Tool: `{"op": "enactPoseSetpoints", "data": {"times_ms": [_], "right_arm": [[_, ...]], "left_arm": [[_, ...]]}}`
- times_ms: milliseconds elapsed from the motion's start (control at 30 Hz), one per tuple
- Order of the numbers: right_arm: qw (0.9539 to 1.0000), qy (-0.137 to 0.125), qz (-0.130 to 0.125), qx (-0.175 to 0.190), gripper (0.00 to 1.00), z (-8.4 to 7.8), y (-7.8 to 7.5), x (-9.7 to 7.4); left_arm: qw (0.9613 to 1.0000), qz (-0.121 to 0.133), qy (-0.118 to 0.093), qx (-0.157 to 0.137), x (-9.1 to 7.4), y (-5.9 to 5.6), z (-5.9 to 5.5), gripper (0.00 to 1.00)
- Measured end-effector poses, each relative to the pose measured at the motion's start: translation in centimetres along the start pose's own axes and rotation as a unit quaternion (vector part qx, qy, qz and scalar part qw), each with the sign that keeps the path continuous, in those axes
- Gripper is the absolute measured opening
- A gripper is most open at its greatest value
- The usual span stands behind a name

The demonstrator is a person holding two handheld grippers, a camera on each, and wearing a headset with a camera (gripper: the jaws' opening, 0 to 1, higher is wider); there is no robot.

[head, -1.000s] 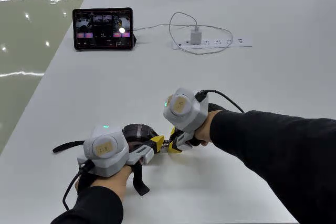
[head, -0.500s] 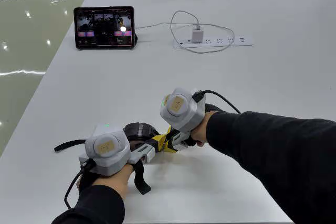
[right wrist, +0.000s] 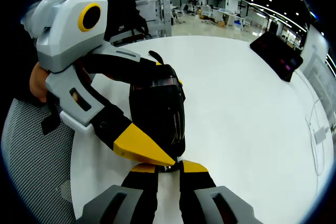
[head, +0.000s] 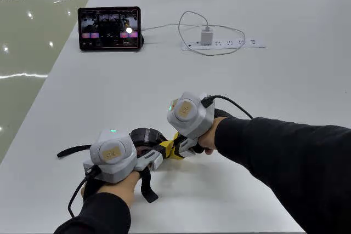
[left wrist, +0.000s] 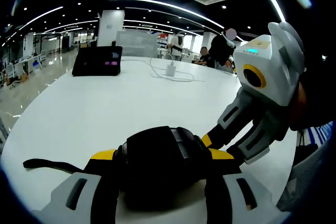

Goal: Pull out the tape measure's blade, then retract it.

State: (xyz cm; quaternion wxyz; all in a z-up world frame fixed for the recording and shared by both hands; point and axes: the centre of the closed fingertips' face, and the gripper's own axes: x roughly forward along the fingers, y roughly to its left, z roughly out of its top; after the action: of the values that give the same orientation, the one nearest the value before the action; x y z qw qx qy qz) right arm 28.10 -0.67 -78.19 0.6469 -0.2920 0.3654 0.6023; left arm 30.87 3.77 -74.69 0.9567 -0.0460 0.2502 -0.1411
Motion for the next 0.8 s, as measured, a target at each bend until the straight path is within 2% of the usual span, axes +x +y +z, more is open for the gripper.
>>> {"op": "enactPoseSetpoints", "data": {"times_ms": [267,400,567,700,800], "right_arm": [[1.0,0.0,-0.01,0.0,0.12,0.0,0.1,0.0],[0.9997,-0.004,-0.011,0.023,0.13,-0.1,0.1,-0.1],[0.9995,-0.004,-0.014,0.026,0.14,-0.6,0.1,-0.5],[0.9995,-0.006,-0.015,0.028,0.14,-1.2,0.5,-0.8],[0.9996,-0.006,-0.017,0.024,0.15,-1.7,1.0,-1.2]], "left_arm": [[0.9999,-0.001,-0.002,0.01,0.1,0.0,0.1,0.64],[0.9999,-0.003,-0.005,0.015,0.1,-0.1,0.1,0.64],[0.9999,-0.004,-0.006,0.012,0.2,-0.1,0.1,0.64],[0.9999,-0.004,0.0,0.017,0.1,-0.1,-0.1,0.64],[0.9999,-0.006,0.006,0.009,-0.1,-0.1,0.0,0.63]]}}
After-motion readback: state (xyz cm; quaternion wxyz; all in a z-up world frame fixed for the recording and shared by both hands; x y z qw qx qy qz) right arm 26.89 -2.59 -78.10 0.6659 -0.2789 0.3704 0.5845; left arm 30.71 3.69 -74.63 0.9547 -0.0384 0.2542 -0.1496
